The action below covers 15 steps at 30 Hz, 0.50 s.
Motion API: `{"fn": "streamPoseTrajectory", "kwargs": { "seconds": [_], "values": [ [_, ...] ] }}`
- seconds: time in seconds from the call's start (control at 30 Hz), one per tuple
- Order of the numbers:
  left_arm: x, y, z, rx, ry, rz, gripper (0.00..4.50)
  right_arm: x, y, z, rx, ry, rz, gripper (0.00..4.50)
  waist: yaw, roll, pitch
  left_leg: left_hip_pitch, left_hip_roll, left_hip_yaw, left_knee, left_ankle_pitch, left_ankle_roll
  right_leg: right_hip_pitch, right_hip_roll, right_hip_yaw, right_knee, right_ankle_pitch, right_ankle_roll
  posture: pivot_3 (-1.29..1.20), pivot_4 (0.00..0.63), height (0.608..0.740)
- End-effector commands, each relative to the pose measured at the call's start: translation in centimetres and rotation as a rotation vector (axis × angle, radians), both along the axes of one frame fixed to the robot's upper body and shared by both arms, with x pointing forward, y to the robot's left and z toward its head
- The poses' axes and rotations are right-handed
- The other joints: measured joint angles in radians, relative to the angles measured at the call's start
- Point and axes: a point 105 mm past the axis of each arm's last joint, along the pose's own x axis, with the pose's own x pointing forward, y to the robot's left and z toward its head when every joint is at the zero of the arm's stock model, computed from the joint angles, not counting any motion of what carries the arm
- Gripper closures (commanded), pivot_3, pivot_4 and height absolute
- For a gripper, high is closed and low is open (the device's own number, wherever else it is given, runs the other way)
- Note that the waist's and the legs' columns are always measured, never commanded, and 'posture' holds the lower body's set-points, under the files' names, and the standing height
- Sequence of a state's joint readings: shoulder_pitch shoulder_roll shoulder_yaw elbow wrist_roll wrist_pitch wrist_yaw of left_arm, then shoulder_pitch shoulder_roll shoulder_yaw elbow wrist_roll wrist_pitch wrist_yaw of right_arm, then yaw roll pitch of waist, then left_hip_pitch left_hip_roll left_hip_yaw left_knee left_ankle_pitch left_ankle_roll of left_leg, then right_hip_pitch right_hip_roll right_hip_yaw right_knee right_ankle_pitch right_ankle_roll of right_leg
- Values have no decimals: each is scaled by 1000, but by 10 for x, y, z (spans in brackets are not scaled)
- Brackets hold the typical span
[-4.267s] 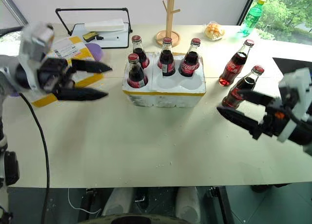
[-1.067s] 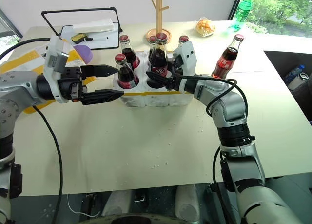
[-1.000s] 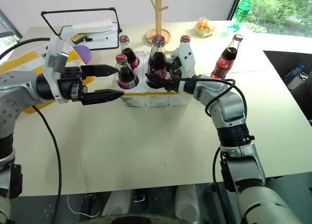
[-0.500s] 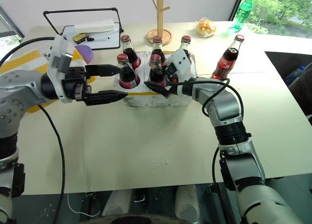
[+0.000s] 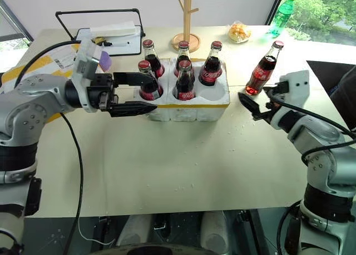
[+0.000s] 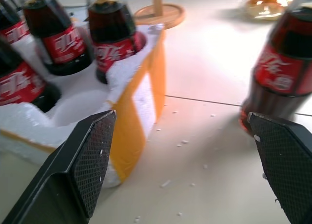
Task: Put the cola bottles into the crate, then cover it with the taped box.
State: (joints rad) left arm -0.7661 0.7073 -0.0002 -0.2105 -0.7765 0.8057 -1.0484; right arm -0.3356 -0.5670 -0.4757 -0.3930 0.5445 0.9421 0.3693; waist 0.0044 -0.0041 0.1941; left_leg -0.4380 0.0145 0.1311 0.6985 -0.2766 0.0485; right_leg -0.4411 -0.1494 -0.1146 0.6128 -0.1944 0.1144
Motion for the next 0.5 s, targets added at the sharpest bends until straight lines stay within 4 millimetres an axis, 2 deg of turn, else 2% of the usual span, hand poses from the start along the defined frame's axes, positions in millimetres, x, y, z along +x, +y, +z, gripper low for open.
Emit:
{"fn": "streamPoseTrajectory", "kwargs": {
  "seconds": [0.03,0.3,0.5],
  "values": [
    [-1,-4,11,-4,-55,-25,0,6,-18,11,-36,-79,-126,75,0,0,0,0,0,0,0,0,0,0,0,0,0,0,0,0,150,740],
    [-4,-3,14,-2,-64,-20,0,46,-37,0,-1,-88,-243,75,-10,0,0,0,0,0,0,0,0,0,0,0,0,0,0,0,150,740],
    [-8,2,15,2,-64,15,0,70,-34,-4,23,-83,-228,75,-21,0,0,0,0,0,-1,0,0,0,0,0,0,0,0,0,150,740]
  ]
}}
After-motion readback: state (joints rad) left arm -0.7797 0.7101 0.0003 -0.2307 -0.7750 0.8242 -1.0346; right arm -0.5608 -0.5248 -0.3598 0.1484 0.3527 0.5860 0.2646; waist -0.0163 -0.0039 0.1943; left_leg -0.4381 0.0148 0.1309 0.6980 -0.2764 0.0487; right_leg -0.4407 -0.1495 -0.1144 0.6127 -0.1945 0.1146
